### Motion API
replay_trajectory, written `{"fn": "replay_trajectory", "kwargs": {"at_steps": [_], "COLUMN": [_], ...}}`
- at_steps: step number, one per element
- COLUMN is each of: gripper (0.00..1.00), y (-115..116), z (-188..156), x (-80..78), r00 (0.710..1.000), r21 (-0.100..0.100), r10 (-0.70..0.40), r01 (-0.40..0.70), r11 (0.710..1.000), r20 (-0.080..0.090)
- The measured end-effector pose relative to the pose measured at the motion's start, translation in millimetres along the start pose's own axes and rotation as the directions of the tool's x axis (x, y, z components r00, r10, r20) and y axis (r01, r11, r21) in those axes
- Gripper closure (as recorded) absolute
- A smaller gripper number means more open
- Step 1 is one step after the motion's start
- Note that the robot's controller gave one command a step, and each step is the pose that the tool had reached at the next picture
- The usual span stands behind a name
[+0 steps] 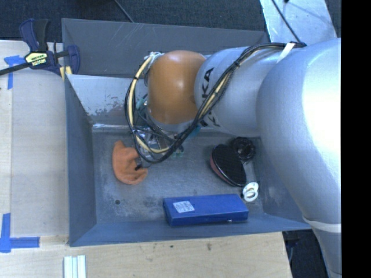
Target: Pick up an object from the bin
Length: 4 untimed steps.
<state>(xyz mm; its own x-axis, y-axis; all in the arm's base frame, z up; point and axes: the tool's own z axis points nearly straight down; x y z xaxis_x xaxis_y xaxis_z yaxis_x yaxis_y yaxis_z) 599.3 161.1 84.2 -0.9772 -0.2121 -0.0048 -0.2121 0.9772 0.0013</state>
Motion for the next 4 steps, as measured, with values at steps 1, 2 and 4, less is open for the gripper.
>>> {"fn": "replay_trajectory", "kwargs": {"at_steps": [1, 2, 4], "gripper": [1.00, 1.00, 1.00], "y": [0, 34, 8], "z": [0, -11, -77], "x": [0.0, 20.1, -5.1], "r00": [1.000, 1.000, 0.999], "r21": [0.000, 0.001, 0.001], "r10": [0.001, -0.011, -0.038], "r01": [-0.001, 0.011, 0.038], "r11": [1.000, 1.000, 0.999], "r20": [0.000, -0.004, -0.008]}}
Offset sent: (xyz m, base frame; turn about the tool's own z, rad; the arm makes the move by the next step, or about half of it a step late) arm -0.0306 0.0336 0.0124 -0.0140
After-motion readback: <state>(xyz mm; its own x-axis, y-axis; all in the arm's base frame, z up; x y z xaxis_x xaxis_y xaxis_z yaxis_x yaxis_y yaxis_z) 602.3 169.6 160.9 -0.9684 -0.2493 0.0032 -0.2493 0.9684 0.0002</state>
